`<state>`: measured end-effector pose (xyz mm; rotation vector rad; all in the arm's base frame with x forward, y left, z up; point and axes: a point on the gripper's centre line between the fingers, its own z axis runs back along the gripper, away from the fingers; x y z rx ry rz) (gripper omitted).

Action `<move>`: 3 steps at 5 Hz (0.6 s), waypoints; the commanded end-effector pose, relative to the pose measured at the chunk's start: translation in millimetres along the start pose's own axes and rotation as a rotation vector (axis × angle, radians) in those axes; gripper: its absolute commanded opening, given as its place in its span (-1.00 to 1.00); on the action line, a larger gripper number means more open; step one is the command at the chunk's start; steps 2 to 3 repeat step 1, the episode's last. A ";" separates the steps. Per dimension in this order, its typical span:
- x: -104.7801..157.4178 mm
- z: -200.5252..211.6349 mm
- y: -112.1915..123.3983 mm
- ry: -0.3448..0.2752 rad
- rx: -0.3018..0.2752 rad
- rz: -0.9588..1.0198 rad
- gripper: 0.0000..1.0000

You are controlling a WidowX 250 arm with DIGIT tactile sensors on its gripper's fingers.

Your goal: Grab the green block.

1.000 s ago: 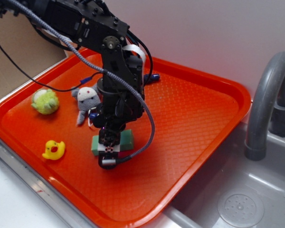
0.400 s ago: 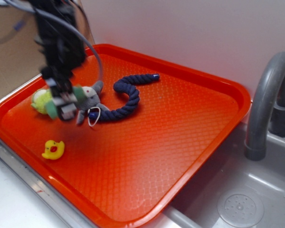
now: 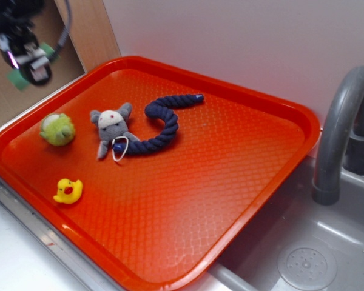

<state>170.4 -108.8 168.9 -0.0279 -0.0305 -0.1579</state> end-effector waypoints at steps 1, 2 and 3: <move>-22.5 35.3 -14.5 -0.164 0.032 -0.057 -1.00; -22.5 35.3 -14.5 -0.164 0.032 -0.057 -1.00; -22.5 35.3 -14.5 -0.164 0.032 -0.057 -1.00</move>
